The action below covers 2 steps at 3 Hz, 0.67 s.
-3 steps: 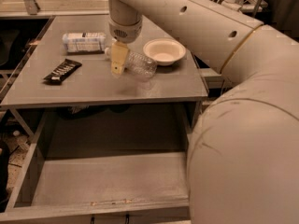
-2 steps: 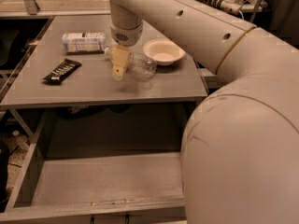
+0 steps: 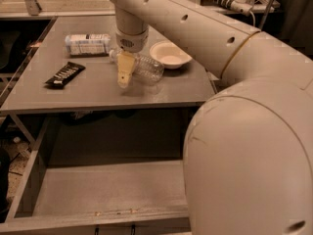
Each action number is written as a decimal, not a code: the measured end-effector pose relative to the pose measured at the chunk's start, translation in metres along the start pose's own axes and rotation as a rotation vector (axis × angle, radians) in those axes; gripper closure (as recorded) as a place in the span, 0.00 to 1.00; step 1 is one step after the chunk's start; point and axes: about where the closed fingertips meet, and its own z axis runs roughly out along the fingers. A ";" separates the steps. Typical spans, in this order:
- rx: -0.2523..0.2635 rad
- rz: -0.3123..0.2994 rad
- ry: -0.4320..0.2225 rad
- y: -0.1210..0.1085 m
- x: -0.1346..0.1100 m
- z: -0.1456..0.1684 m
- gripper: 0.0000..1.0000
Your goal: Place water bottle into top drawer
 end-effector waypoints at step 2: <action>-0.042 -0.002 -0.014 0.008 0.006 0.008 0.00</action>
Offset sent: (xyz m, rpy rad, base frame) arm -0.0120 -0.0056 -0.0085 0.0435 0.0379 0.0172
